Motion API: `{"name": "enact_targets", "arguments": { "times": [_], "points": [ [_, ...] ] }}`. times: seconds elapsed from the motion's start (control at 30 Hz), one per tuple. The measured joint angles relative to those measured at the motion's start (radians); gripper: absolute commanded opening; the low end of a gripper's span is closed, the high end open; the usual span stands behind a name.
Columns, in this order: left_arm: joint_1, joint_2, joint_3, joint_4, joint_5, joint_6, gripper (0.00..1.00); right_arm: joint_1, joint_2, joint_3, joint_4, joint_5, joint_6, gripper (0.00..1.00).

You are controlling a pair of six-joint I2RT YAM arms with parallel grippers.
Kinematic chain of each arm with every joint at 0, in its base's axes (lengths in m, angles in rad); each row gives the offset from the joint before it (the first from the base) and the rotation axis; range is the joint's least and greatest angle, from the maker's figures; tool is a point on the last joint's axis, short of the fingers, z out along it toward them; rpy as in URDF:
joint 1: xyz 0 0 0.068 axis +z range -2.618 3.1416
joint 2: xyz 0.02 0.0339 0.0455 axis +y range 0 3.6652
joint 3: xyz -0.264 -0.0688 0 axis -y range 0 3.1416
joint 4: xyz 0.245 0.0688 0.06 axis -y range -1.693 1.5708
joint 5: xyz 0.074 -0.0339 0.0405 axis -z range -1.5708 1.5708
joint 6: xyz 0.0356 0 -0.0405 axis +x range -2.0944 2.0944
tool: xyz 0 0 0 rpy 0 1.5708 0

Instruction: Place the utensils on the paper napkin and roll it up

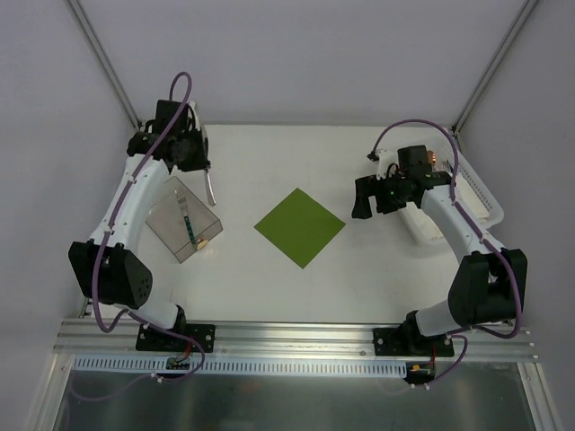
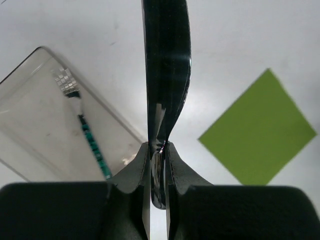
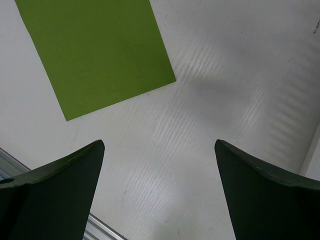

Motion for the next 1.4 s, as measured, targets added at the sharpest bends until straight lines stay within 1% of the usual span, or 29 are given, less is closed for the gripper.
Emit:
{"name": "enact_targets", "arguments": {
  "times": [0.07, 0.17, 0.23, 0.33, 0.53, 0.63, 0.97, 1.13, 1.4],
  "points": [
    [-0.072, 0.014, 0.070, -0.012, -0.009, -0.040, 0.00, -0.005, 0.000, 0.000, 0.000, 0.004, 0.007, 0.97],
    [-0.176, 0.079, 0.186, -0.034, -0.031, -0.115, 0.00, -0.023, 0.000, 0.000, 0.000, 0.004, 0.018, 0.97],
    [-0.229, 0.148, 0.265, -0.061, -0.039, -0.158, 0.00, -0.043, 0.000, 0.000, 0.000, 0.004, 0.024, 0.97],
    [-0.311, 0.292, 0.381, -0.099, -0.051, -0.219, 0.00, -0.066, 0.000, 0.000, 0.001, 0.011, 0.032, 0.97],
    [-0.449, 0.549, 0.504, -0.167, -0.047, -0.317, 0.00, -0.092, 0.000, -0.001, 0.001, 0.023, 0.043, 0.97],
    [-0.494, 0.631, 0.543, -0.193, -0.030, -0.356, 0.00, -0.098, 0.000, -0.003, 0.001, 0.029, 0.050, 0.97],
    [-0.539, 0.719, 0.581, -0.237, -0.012, -0.501, 0.00, -0.099, 0.000, -0.008, 0.001, 0.038, 0.070, 0.97],
    [-0.550, 0.783, 0.617, -0.238, 0.007, -0.517, 0.00, -0.101, 0.000, -0.009, 0.001, 0.038, 0.073, 0.97],
    [-0.550, 0.837, 0.623, -0.238, 0.020, -0.516, 0.00, -0.114, 0.000, -0.011, 0.001, 0.038, 0.073, 0.97]
  ]
}}
